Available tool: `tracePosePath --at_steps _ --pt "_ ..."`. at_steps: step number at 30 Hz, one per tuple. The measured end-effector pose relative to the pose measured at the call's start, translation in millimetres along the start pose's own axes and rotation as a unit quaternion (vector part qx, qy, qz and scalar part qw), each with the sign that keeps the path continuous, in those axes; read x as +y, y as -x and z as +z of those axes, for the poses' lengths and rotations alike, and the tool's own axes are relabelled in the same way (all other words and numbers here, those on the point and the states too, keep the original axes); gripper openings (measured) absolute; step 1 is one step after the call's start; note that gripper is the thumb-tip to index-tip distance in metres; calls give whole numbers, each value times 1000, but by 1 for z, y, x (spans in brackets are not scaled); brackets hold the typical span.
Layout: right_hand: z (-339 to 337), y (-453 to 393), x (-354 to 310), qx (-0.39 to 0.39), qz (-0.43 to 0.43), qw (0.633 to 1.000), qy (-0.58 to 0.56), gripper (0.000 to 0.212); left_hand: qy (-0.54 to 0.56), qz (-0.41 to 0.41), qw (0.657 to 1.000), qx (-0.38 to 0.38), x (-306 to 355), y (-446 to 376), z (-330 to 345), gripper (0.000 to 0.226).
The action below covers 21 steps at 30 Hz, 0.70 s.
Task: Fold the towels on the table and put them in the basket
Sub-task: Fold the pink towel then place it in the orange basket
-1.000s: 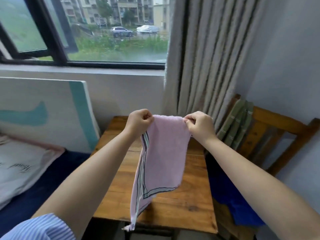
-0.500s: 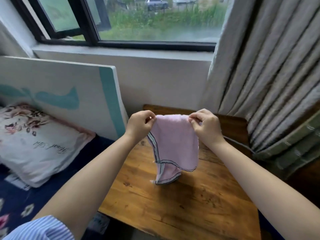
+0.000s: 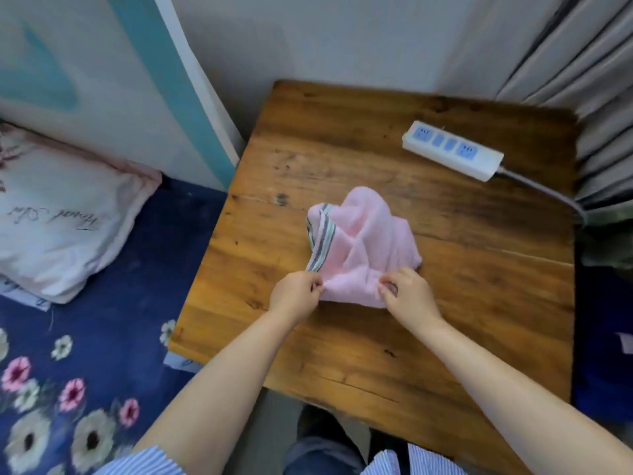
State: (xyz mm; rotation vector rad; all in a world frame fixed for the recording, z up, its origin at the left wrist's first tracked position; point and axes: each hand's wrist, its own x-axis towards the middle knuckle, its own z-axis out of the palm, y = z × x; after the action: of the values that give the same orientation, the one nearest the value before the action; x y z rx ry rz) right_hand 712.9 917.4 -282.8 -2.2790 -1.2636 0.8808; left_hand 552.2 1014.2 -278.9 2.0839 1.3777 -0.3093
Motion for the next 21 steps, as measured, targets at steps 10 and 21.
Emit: tracePosePath --at_steps 10,21 --pt "21 -7 -6 107 141 983 -37 24 136 -19 981 139 -8 -28 10 20" --pt "30 -3 -62 271 45 958 -86 11 340 4 906 254 -61 -22 -34 21"
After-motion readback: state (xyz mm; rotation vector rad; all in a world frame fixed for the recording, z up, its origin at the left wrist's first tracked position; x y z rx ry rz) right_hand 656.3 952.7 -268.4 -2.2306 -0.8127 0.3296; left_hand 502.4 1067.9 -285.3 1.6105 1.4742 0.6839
